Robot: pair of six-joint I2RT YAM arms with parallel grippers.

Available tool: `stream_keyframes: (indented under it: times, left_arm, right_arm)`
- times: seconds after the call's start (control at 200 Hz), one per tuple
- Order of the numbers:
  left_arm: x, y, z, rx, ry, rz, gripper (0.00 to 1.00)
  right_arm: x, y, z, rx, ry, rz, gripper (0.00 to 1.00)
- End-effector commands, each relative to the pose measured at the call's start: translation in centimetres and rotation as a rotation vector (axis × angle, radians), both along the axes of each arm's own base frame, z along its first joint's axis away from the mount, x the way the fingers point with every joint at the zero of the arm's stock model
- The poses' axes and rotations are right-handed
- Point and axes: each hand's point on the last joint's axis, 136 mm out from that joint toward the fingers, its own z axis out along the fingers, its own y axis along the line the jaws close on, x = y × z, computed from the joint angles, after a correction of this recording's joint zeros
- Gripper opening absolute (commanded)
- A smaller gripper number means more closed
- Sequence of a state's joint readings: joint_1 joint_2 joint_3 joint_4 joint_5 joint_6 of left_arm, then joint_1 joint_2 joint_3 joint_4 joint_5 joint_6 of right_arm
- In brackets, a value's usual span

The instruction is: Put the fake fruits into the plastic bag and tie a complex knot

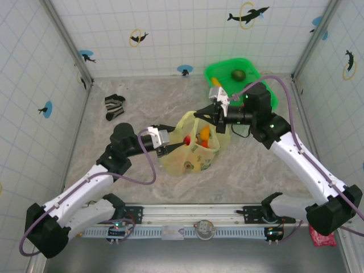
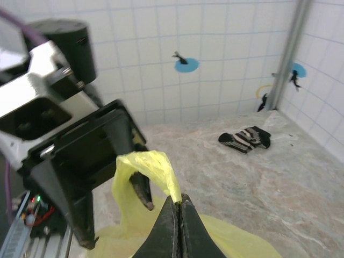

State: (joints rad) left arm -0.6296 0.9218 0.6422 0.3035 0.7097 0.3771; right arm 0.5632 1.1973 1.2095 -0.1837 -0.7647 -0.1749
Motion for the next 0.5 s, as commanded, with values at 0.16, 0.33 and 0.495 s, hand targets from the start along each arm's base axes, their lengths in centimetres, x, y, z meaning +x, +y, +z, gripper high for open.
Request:
stream_keyframes:
  times: [0.16, 0.33, 0.495]
  left_arm:
    - [3.0, 2.9, 4.2, -0.177, 0.035, 0.282, 0.63]
    - [3.4, 2.2, 6.4, -0.272, 0.124, 0.264, 0.76]
    - [3.7, 0.8, 5.6, -0.295, 0.168, 0.249, 0.79]
  right_arm:
    - [0.8, 0.5, 3.8, 0.112, 0.115, -0.201, 0.0]
    - [0.7, 1.8, 4.8, 0.163, 0.174, -0.305, 0.0]
    - [0.4, 3.3, 4.9, 0.16, 0.181, -0.356, 0.0]
